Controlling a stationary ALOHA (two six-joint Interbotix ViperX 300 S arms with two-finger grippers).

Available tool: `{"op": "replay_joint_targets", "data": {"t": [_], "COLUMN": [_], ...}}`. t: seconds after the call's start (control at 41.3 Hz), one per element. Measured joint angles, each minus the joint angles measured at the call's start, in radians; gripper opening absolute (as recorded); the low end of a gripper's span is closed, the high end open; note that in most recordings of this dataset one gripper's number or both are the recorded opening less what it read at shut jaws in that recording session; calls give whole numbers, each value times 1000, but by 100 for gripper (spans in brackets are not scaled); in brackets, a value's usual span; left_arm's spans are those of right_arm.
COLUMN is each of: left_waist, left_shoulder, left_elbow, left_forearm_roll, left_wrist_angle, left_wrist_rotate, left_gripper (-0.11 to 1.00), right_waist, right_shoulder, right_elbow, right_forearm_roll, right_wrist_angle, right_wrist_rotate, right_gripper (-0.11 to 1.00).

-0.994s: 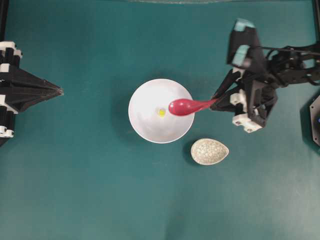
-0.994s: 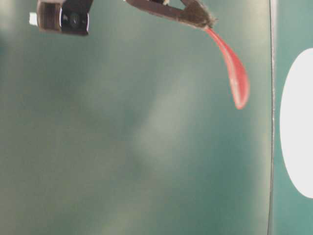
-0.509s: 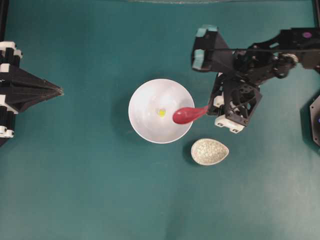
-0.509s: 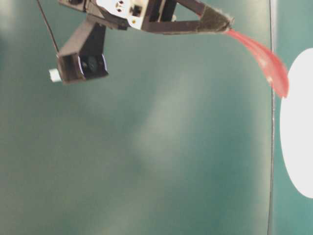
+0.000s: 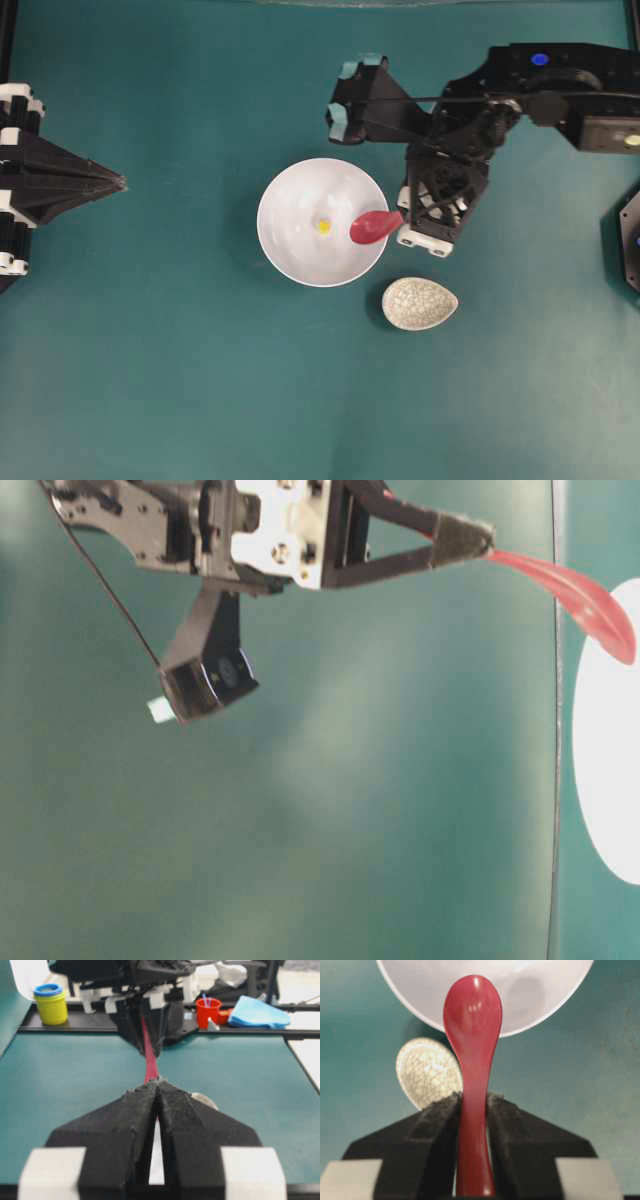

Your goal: Scoop the yellow hexagonal prism block from the bowl with a spoon using the right arm.

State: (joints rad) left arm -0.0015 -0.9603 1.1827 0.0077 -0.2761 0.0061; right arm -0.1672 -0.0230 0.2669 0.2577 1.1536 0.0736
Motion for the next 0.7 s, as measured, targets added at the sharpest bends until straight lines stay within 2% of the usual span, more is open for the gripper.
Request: {"op": "replay_joint_targets", "data": {"t": [0.364,0.703], "left_waist": [0,2], "left_shoulder": [0,0], "left_elbow": [0,0], "left_forearm_roll": [2,2], "left_wrist_angle": [0,-2], "left_wrist_rotate": [0,0], "left_gripper": [0,0], "right_waist": [-5,-9], "right_shoulder": [89,141], "right_elbow": [-31,-32], "right_forearm_roll": [-2,-29], "right_wrist_angle": [5,-72], "right_wrist_rotate": [-2,-3], "right_gripper": [23,23]}}
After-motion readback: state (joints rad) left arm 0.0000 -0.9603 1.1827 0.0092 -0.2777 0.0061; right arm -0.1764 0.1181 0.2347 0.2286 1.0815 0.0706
